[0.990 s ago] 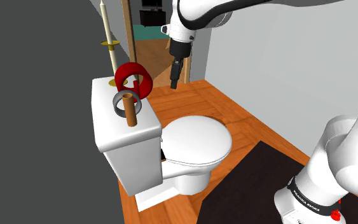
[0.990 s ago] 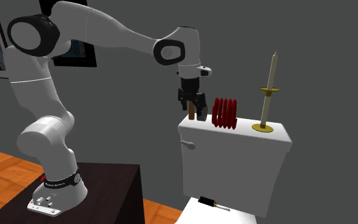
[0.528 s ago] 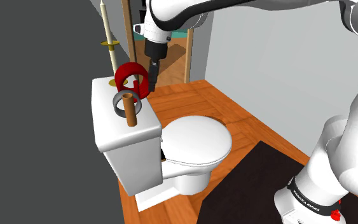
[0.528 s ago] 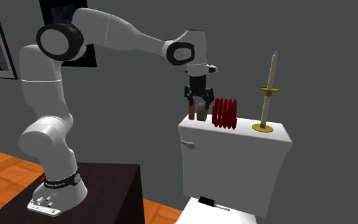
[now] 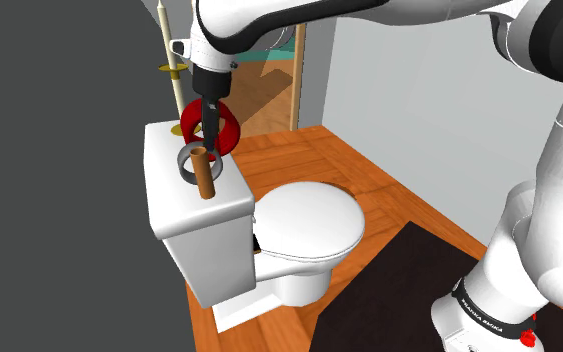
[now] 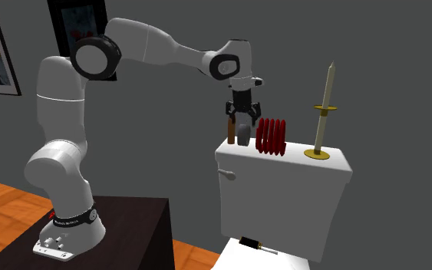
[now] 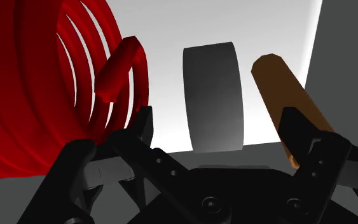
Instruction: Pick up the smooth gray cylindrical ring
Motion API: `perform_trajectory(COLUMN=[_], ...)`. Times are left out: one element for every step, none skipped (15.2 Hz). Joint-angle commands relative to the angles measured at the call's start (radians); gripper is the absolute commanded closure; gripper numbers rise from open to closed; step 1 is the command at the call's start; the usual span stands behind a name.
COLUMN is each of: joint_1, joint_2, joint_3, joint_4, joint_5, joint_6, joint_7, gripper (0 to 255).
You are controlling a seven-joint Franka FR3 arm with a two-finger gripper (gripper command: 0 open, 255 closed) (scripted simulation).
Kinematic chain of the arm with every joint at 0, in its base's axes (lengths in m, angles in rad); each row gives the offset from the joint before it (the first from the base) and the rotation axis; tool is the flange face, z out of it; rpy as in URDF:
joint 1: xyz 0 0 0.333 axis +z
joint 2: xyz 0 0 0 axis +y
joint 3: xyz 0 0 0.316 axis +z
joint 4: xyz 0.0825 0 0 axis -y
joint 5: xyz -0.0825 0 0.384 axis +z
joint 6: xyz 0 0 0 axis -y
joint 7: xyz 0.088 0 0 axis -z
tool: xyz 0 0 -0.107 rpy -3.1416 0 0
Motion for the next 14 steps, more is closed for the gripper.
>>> perform_trajectory(joint_1=[0.001, 0.001, 0.001, 0.001, 0.001, 0.000, 0.000, -0.001, 0.000, 0.002, 0.001, 0.001, 0.000, 0.000], joint_2=[0.006, 0.007, 0.009, 0.010, 0.014, 0.014, 0.013, 0.011, 0.006, 0.004, 0.003, 0.003, 0.006, 0.006], joint_3=[0.001, 0.001, 0.001, 0.001, 0.002, 0.002, 0.002, 0.002, 0.002, 0.003, 0.003, 0.003, 0.002, 0.002], joint_4=[-0.017, -0.029, -0.040, -0.051, -0.068, -0.068, -0.068, -0.071, -0.080, -0.080, -0.082, -0.082, -0.076, -0.075], joint_5=[0.001, 0.001, 0.002, 0.002, 0.003, 0.003, 0.003, 0.004, 0.004, 0.003, 0.004, 0.004, 0.004, 0.004], joint_6=[0.024, 0.037, 0.050, 0.062, 0.082, 0.082, 0.082, 0.082, 0.087, 0.085, 0.085, 0.085, 0.082, 0.081], joint_7=[-0.005, -0.007, -0.008, -0.009, -0.011, -0.011, -0.011, -0.013, -0.012, -0.008, -0.010, -0.010, -0.011, -0.012], gripper=[0, 0, 0, 0, 0, 0, 0, 255, 255, 255, 255, 255, 255, 255])
